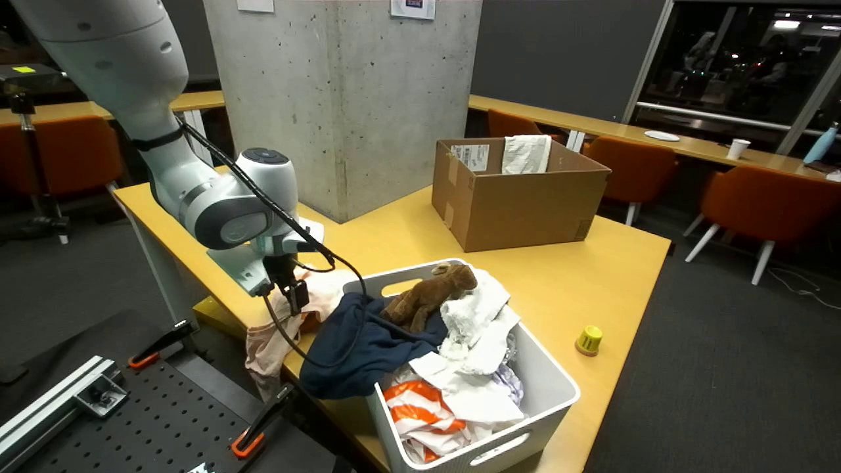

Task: Put the peach t-shirt over the radish then wrap the radish in the t-shirt and put the t-shirt in the white storage container.

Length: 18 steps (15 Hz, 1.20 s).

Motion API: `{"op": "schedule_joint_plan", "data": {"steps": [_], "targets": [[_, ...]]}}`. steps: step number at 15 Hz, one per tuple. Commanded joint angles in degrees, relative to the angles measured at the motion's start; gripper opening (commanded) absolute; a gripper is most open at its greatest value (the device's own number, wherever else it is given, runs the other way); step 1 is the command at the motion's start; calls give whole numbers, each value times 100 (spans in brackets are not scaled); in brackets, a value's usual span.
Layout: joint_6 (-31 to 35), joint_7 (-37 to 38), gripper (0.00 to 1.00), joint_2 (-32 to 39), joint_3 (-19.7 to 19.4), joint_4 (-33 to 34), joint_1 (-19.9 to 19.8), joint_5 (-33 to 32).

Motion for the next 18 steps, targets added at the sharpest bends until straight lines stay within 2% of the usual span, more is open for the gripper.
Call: {"op": "schedule_joint_plan", "data": {"steps": [1, 3, 9, 10, 11, 14, 18], "targets": [[275, 50, 100, 477, 42, 371, -20, -231], [372, 172, 100, 662, -145, 485, 142, -384], [440, 357, 100, 1005, -356, 741, 349, -730], [435, 378, 75, 1034, -403, 770, 399, -771], [422, 402, 74, 1051, -421, 800, 437, -805], [372, 500, 49, 1066, -474, 882, 584, -890], [306, 566, 22, 1097, -413, 1065, 760, -893]]}}
